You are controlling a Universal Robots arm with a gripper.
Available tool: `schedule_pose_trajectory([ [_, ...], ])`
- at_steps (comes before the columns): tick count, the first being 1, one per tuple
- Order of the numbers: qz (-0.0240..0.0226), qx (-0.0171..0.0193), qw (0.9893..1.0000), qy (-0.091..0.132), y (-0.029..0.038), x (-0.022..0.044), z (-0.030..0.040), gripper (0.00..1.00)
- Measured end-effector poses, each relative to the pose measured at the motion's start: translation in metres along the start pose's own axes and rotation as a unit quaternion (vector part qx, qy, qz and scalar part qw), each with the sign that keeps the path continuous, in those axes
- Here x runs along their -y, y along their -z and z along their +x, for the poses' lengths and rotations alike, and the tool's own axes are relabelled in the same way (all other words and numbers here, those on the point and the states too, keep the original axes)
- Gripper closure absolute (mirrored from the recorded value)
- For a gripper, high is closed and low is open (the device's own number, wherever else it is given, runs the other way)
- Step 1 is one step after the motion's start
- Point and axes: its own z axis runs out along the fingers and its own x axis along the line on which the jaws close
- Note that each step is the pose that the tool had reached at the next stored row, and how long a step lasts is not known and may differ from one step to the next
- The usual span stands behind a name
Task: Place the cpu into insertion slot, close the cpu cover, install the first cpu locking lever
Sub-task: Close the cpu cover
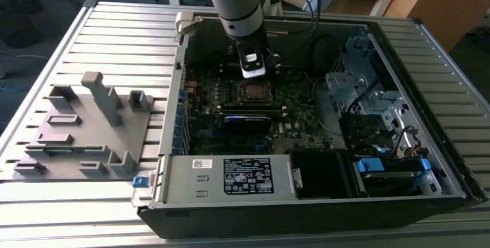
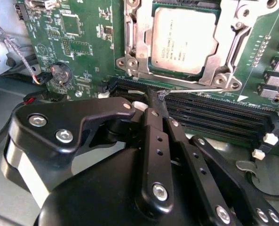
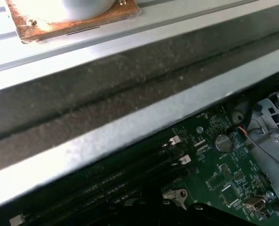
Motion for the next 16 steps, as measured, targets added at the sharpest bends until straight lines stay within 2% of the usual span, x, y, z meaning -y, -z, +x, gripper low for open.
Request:
schedule_pose_trajectory([
  [6,-0.0020,0.0007,1.0000,0.001,-0.0016,0.0027,0.0018,0.90],
  [11,-0.0066,0.0000,1.0000,0.001,-0.0019,0.0035,0.0025,0.90],
  [16,-0.0072,0.0000,1.0000,0.001,-0.0023,0.0037,0.0026,0.90],
])
